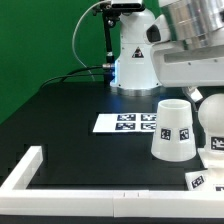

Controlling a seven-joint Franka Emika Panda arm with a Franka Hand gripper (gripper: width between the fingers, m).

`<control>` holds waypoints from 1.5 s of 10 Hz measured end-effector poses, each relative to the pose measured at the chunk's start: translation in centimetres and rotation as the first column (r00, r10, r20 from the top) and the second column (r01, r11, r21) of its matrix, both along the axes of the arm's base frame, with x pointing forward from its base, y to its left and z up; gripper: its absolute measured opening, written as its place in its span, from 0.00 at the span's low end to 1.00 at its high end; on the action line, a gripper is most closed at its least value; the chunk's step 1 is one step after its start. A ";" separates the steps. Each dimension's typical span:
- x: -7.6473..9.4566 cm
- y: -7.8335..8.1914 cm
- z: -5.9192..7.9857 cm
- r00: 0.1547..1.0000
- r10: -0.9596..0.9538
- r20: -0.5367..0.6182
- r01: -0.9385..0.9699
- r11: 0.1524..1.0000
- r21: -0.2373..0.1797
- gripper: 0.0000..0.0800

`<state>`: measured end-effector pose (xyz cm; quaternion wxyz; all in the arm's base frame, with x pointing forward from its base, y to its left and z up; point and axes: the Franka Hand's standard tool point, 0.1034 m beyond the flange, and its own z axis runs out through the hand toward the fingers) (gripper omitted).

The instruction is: Assemble lamp

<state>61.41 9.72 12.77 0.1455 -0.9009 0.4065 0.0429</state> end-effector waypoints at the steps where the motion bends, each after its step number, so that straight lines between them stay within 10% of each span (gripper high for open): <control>1: -0.1 0.5 0.0 0.994 0.107 0.022 -0.106 0.994 -0.031 0.87; 4: 0.0 0.4 -0.1 0.947 0.310 0.080 -0.307 0.951 -0.050 0.87; 8: 0.5 -0.4 -0.3 0.598 0.798 0.075 -0.758 0.593 -0.271 0.87; 12: 0.2 -0.2 -1.4 0.339 0.938 0.075 -0.889 0.345 -0.299 0.87; 15: 0.2 -0.2 -1.3 0.361 0.929 0.076 -0.882 0.367 -0.296 0.72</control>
Offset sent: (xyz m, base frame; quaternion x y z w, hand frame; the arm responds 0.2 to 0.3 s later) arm 0.0000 0.0000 0.0000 0.0000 0.0000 -0.1938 0.9810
